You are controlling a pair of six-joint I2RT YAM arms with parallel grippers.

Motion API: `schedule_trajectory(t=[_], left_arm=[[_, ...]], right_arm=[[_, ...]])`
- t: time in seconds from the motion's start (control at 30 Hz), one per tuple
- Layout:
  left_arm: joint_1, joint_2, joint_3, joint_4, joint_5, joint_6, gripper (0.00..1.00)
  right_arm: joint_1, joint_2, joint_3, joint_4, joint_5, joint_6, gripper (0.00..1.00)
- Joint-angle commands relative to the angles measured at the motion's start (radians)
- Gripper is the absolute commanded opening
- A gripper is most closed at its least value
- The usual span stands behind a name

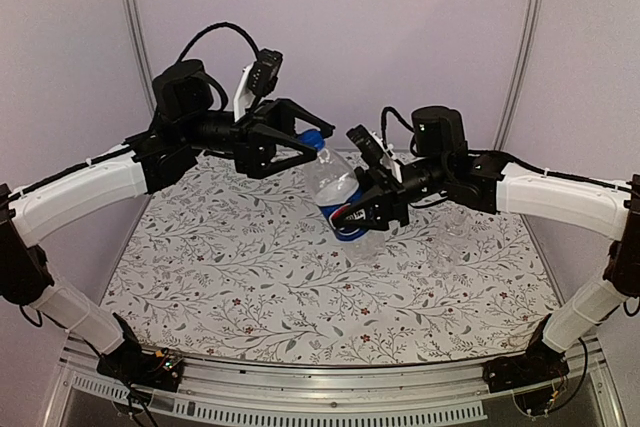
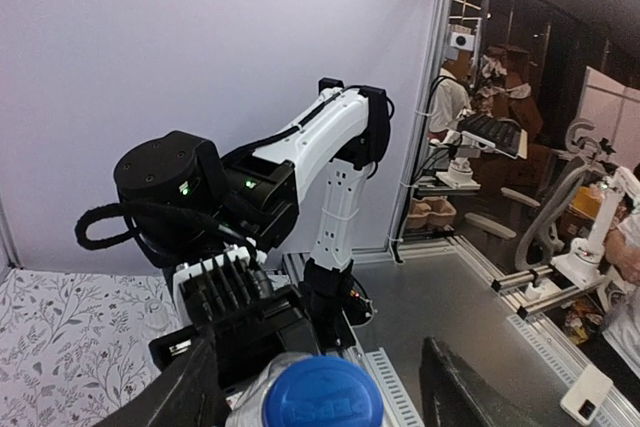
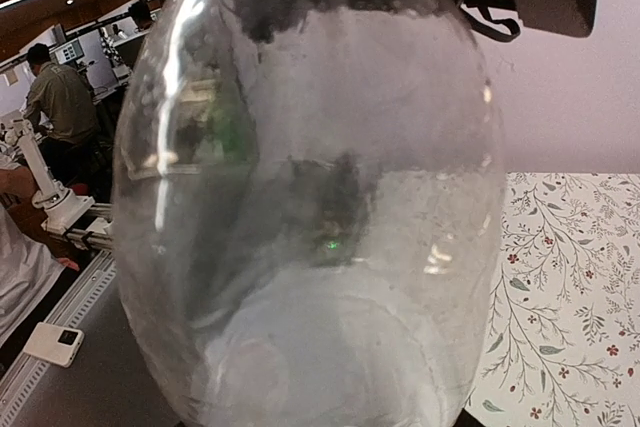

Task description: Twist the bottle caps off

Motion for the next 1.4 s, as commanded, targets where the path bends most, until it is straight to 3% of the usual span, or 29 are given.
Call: schedule_trajectory(t=[0.0, 0.57, 0.77, 0.87, 0.97, 1.17, 1.23, 1.37], left_arm=[[0.009, 0.013, 0.02, 0.09, 0.061, -0.038, 0.65], [0.013, 0.033, 0.02, 0.077, 0.057, -0.046, 0.3], [0.013, 0.017, 0.019, 0.015, -0.03, -0.009, 0.12], [0.013, -0.004, 0.014, -0.027, -0.135, -0.002, 0.0], [0.007, -0.032, 0.001, -0.065, -0.323, -0.03, 0.0], [-0.073, -0.061, 0.009, -0.189, -0.89, -0.181, 0.01], [-0.11, -0.061, 0.013, -0.207, -1.014, -0.193, 0.07], [-0.141, -0.041, 0.038, -0.232, -1.129, -0.194, 0.07]], right_arm=[[-0.005, 0.017, 0.024, 0.016, -0.04, 0.012, 0.42], [-0.005, 0.041, 0.033, 0.015, -0.029, 0.01, 0.41], [-0.006, 0.033, 0.033, -0.001, 0.088, 0.022, 0.41], [-0.012, 0.025, 0.033, -0.008, 0.2, 0.03, 0.4], [-0.017, 0.012, 0.041, -0.035, 0.329, 0.033, 0.4], [-0.017, 0.021, 0.079, -0.085, 0.563, 0.012, 0.4], [-0.017, 0.03, 0.086, -0.086, 0.61, 0.014, 0.4], [-0.017, 0.039, 0.09, -0.084, 0.664, 0.027, 0.4]])
